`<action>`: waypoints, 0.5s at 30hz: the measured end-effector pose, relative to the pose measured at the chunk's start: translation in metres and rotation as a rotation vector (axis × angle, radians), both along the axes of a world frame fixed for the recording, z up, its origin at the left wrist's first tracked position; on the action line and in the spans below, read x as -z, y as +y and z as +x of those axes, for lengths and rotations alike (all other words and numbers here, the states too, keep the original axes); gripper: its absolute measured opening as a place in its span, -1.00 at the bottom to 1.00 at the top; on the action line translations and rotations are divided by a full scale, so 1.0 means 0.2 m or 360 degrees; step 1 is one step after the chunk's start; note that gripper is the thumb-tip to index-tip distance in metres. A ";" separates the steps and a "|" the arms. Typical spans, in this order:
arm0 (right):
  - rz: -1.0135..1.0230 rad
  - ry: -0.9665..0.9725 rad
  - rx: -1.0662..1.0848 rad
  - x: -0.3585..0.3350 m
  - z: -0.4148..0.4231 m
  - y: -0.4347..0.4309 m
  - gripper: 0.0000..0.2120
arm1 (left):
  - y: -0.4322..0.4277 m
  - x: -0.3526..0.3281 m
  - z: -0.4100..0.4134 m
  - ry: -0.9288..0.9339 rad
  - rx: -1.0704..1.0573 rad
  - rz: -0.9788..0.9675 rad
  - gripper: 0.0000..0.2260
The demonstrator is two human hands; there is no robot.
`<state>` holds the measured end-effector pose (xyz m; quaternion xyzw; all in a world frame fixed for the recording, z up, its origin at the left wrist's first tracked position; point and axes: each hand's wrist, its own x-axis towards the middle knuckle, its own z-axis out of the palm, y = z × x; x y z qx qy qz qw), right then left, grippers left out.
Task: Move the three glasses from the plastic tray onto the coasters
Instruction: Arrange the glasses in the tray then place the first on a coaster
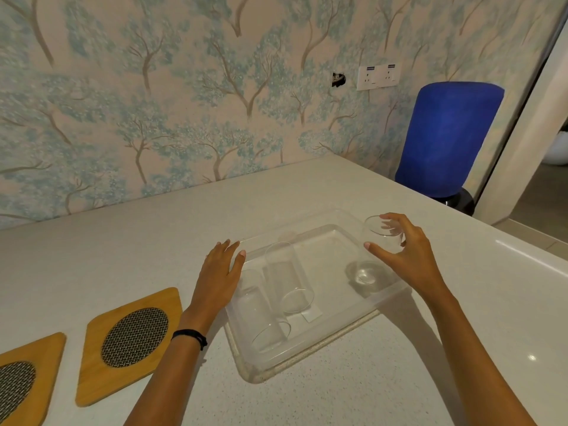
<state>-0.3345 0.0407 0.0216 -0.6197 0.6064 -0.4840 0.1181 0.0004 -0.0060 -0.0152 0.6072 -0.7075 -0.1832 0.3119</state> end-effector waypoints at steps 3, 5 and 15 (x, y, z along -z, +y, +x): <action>0.0035 -0.0004 0.0038 0.00 -0.02 0.00 -0.43 | 0.00 0.00 0.00 0.0002 -0.0006 0.0006 -0.58; 0.0050 -0.0002 0.0056 0.00 -0.03 0.00 -0.42 | 0.00 -0.01 0.00 -0.0003 -0.0014 0.0004 -0.58; 0.0104 0.0001 0.0043 0.00 -0.02 0.01 -0.43 | 0.00 -0.01 0.00 -0.0006 -0.0008 -0.0007 -0.58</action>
